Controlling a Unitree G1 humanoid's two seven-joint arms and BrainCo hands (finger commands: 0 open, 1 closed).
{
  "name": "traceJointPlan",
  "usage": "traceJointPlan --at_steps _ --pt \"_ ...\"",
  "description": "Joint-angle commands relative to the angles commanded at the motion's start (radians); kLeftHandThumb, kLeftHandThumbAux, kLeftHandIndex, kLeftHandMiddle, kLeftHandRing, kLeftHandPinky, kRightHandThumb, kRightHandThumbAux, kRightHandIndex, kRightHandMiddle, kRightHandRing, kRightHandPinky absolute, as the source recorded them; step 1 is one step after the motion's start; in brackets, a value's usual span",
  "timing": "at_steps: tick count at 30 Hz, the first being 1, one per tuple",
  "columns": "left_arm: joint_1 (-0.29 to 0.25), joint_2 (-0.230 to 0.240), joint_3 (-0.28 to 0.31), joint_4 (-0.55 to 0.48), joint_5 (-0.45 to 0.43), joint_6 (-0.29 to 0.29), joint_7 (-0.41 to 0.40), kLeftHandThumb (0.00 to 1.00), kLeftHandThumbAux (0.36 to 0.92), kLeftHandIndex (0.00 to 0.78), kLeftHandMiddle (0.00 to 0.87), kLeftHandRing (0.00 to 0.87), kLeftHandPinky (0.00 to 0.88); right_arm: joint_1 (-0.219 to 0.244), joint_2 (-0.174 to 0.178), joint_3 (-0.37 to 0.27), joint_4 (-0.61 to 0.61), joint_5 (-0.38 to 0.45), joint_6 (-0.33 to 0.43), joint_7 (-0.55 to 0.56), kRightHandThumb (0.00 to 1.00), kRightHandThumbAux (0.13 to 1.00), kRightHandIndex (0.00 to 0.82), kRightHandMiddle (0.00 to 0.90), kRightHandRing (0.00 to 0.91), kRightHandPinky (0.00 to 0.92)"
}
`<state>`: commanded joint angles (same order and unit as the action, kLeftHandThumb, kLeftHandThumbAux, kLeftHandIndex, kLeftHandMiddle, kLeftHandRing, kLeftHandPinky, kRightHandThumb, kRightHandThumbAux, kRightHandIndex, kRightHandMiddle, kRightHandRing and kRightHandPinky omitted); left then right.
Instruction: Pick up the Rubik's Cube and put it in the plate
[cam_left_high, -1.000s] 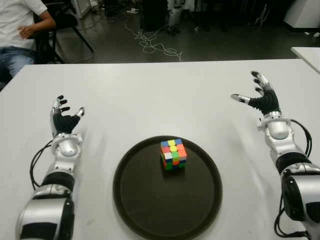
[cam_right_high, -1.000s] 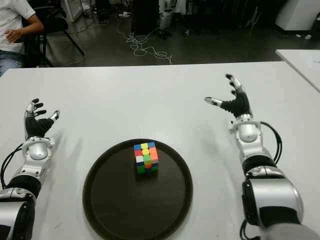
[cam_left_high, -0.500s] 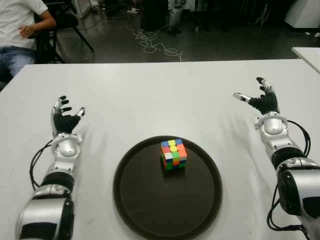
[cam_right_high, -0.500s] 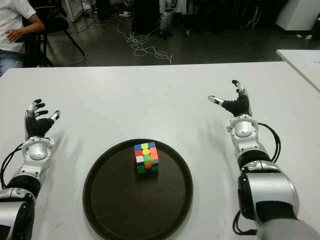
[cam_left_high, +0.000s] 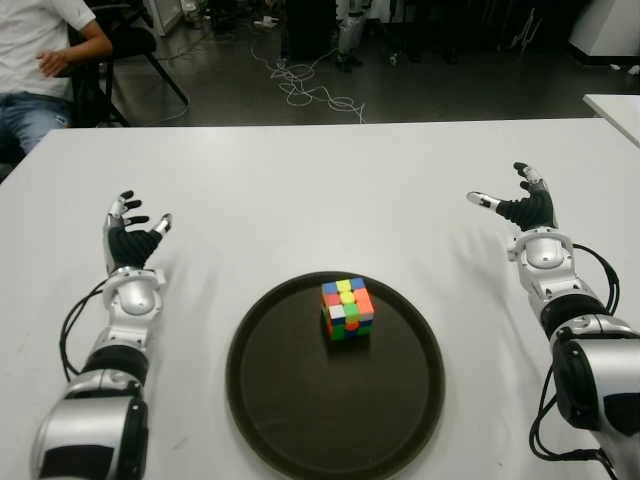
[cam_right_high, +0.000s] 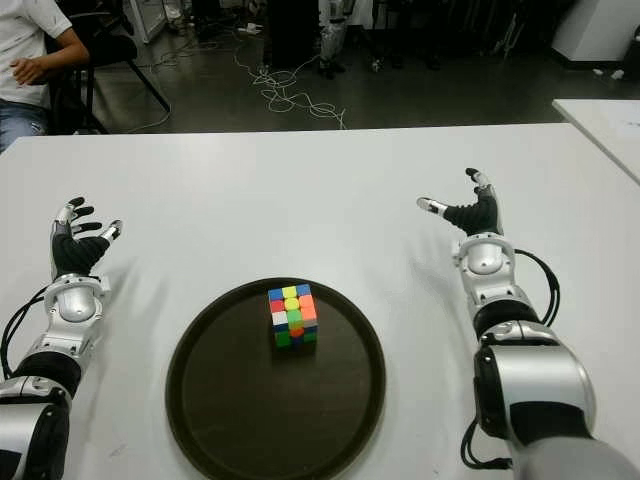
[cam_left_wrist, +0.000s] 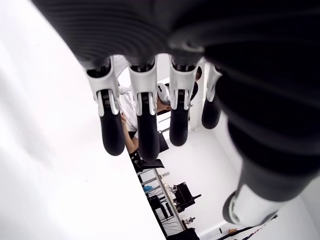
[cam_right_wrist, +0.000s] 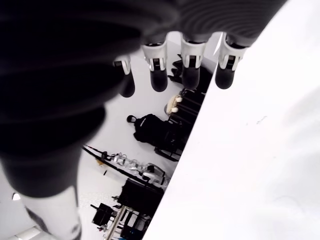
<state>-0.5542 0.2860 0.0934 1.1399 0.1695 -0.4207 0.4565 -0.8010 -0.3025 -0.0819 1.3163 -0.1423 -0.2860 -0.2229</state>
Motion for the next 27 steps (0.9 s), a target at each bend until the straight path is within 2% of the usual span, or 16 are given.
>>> traceJointPlan --at_steps 6,13,18,27 --pt "-0.005 0.004 -0.002 0.009 0.003 0.005 -0.002 0.137 0.741 0.15 0.21 0.251 0.322 -0.003 0.008 0.0 -0.003 -0.004 0.004 -0.003 0.0 0.78 0.057 0.042 0.037 0.039" --pt "-0.008 0.005 0.0 0.009 0.001 0.006 -0.003 0.136 0.754 0.156 0.239 0.295 0.383 -0.004 0.011 0.002 -0.005 -0.006 0.002 0.0 0.0 0.772 0.07 0.056 0.043 0.036" --pt "-0.007 0.005 -0.001 0.007 0.002 0.007 0.0 0.138 0.753 0.16 0.244 0.298 0.382 -0.005 0.014 0.002 -0.007 -0.006 0.002 -0.002 0.0 0.773 0.066 0.054 0.04 0.033" --pt "-0.006 0.007 -0.003 0.004 0.003 0.014 -0.004 0.131 0.75 0.165 0.227 0.256 0.305 -0.008 0.022 -0.009 -0.011 0.007 0.002 0.01 0.0 0.755 0.062 0.042 0.029 0.026"
